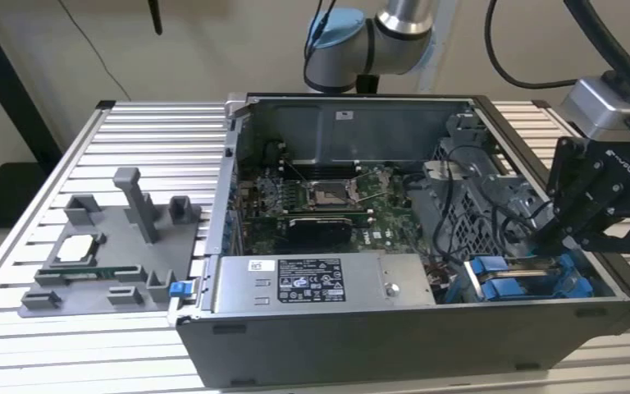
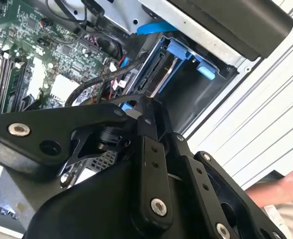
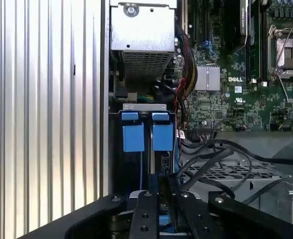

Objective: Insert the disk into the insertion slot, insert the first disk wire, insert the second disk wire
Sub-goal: 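Insert the first disk wire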

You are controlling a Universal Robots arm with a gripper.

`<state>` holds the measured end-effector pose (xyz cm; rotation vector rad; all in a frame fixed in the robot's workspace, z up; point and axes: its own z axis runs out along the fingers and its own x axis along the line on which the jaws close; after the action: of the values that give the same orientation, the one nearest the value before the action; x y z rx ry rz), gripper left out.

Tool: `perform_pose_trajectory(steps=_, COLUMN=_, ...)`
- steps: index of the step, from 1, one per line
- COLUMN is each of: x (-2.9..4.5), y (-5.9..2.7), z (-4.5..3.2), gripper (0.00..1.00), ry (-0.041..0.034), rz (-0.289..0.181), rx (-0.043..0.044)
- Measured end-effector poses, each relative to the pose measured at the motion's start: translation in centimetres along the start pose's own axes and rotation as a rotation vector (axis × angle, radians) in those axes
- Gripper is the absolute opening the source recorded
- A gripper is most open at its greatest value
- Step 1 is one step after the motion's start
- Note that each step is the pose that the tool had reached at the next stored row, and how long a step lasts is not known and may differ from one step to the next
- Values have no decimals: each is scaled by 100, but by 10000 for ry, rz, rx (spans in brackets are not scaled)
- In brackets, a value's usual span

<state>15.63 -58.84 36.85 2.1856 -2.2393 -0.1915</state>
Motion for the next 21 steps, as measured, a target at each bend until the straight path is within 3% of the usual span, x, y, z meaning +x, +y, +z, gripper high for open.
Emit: perform_pose_trajectory(steps=21, x=14, y=-46, z=47, gripper=0, ry=3, rz=1, rx=-1)
